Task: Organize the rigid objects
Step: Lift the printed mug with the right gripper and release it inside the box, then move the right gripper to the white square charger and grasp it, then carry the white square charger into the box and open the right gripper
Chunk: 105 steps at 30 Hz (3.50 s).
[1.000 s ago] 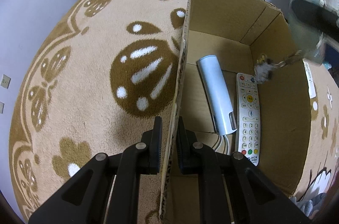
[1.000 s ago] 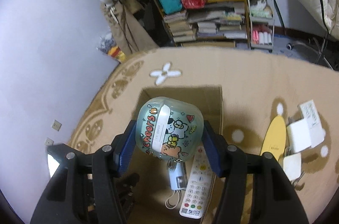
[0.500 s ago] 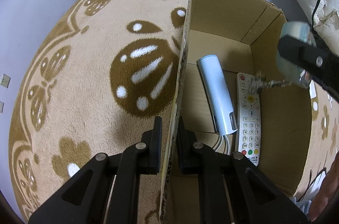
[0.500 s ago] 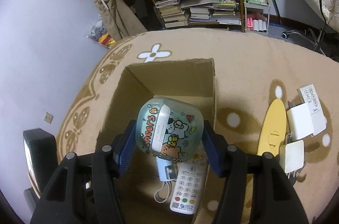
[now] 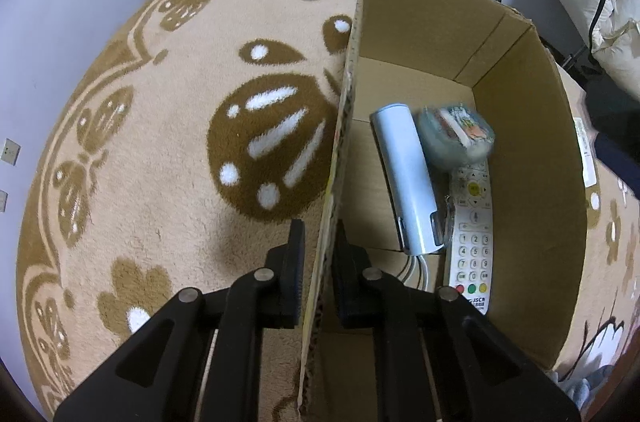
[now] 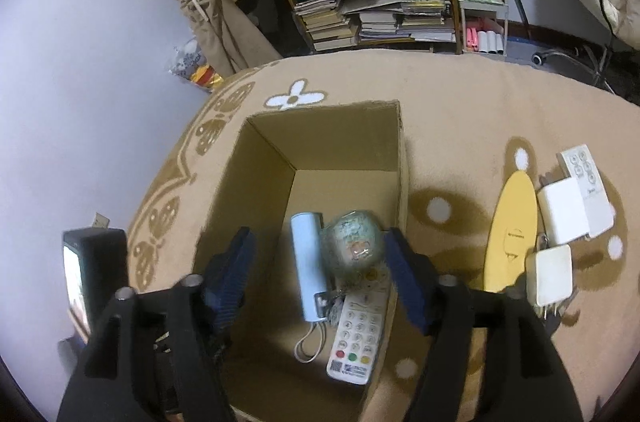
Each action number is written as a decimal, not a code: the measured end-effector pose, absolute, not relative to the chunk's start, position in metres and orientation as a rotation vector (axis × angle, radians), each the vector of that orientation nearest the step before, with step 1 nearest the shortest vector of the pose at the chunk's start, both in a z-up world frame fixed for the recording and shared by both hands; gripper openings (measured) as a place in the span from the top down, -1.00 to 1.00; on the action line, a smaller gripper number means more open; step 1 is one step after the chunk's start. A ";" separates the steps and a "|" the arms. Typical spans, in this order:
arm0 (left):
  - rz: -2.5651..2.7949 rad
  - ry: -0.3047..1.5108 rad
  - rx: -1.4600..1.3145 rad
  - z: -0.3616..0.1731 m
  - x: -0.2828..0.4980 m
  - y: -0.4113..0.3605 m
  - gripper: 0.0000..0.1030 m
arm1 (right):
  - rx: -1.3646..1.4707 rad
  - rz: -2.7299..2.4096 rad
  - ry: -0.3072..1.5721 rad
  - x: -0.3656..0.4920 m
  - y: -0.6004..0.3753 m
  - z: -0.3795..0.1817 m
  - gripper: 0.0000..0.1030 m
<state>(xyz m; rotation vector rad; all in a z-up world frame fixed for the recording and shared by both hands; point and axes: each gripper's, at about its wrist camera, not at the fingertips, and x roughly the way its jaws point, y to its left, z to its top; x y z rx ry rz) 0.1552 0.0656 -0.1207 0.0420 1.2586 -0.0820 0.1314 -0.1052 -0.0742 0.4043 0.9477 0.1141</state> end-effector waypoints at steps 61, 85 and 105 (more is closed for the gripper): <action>-0.073 1.257 0.056 -0.121 0.152 0.063 0.74 | 0.435 -0.299 1.006 0.086 -0.245 -0.191 -0.05; -0.071 1.256 0.068 -0.120 0.152 0.062 0.74 | 0.378 -0.174 0.738 0.075 -0.205 -0.095 -0.03; -0.075 1.256 0.058 -0.119 0.152 0.062 0.74 | 0.203 0.043 0.744 0.113 -0.118 -0.052 -0.03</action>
